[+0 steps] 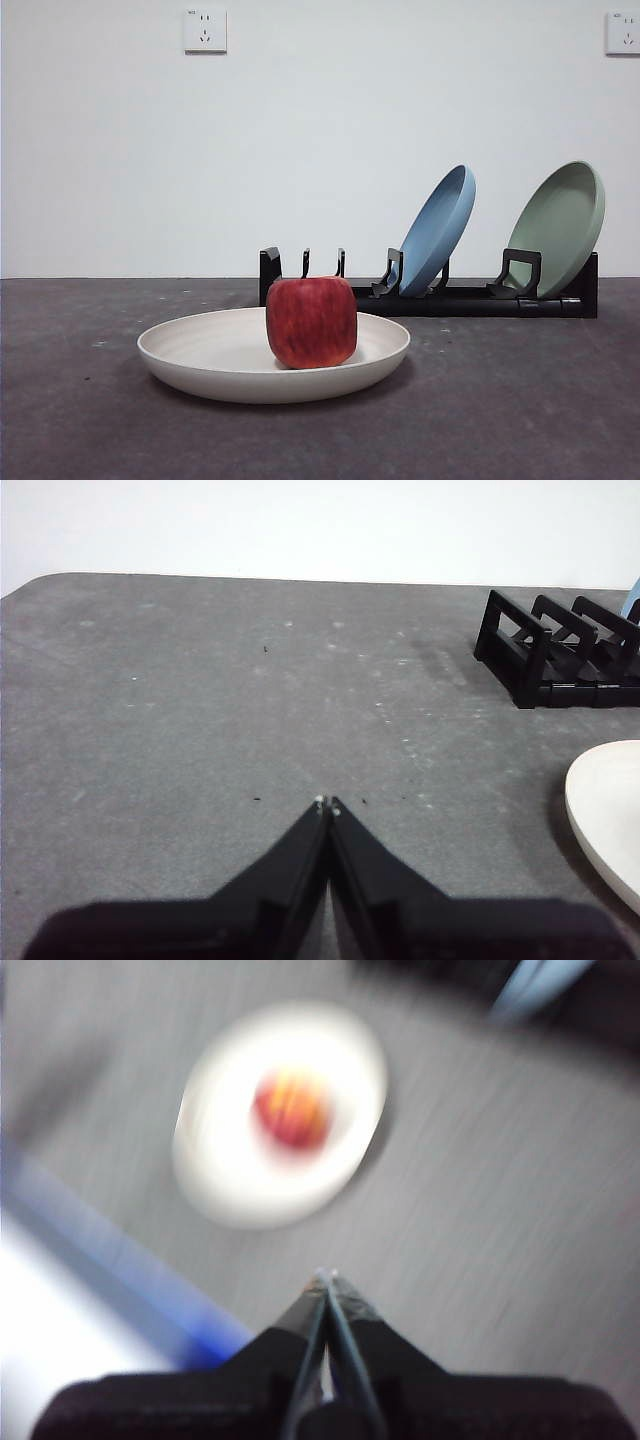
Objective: Take the yellow plate from the plate rack,put the plate on the table,take the apple from the table,put the apple in the plate
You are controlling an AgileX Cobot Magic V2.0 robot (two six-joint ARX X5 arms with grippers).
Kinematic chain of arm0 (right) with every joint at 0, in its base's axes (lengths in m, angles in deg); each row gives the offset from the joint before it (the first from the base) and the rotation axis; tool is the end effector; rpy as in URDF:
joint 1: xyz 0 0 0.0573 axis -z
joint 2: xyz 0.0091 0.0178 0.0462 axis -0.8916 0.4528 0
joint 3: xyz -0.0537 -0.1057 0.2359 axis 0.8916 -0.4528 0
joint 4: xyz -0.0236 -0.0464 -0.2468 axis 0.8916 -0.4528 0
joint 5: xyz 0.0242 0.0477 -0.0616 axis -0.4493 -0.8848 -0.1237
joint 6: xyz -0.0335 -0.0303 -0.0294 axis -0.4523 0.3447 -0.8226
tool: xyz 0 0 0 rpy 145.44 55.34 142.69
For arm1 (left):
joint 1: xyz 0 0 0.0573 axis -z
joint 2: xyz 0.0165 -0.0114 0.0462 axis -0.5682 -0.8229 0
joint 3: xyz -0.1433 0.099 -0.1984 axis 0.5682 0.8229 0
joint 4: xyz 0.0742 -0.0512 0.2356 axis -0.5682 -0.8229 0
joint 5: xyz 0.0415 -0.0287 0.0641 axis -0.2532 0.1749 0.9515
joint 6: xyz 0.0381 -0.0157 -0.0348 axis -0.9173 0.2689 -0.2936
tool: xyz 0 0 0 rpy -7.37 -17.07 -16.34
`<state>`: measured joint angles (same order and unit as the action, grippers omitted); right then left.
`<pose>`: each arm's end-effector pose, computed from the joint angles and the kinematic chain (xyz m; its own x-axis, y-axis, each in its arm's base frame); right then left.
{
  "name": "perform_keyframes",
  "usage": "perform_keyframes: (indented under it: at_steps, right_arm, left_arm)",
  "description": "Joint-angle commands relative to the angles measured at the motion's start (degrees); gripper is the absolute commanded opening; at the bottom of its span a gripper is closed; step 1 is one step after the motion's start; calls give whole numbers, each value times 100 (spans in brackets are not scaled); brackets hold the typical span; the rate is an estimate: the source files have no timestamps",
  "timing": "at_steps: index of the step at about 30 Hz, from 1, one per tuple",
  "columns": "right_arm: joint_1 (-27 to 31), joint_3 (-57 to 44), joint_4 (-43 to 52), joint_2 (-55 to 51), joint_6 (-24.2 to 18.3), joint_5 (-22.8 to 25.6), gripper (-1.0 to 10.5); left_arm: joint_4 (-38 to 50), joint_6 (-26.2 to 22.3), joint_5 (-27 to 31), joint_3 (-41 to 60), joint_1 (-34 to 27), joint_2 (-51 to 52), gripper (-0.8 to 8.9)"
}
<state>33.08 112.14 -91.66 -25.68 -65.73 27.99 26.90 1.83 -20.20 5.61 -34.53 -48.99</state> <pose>0.0786 0.0489 0.3549 0.6378 0.4893 -0.5948 -0.5490 0.8305 0.0945 0.0956 -0.0015 0.1513 0.9843 -0.0496 -0.1696 0.0379 0.9968 -0.0710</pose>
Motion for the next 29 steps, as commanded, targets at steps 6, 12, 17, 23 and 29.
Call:
perform_keyframes:
  at_steps: [6,12,17,23,29]
  right_arm:
    - [2197,-953,2203,-892,-284,-9,0]
    - [2586,-2673,3838,-1906,-140,-7,0]
    - [2704,-3921,4562,-2643,-105,7,0]
    - [2741,-4811,4653,-3206,-11,7,0]
    - [2741,-5348,4666,-3539,90,9,0]
  left_arm:
    - [15,22,-33,76,-20,15,-3]
    - [15,22,-35,76,-20,15,-3]
    - [15,22,-33,76,-20,15,-3]
    - [13,22,-35,76,-20,15,-3]
    - [15,22,-35,76,-20,15,-3]
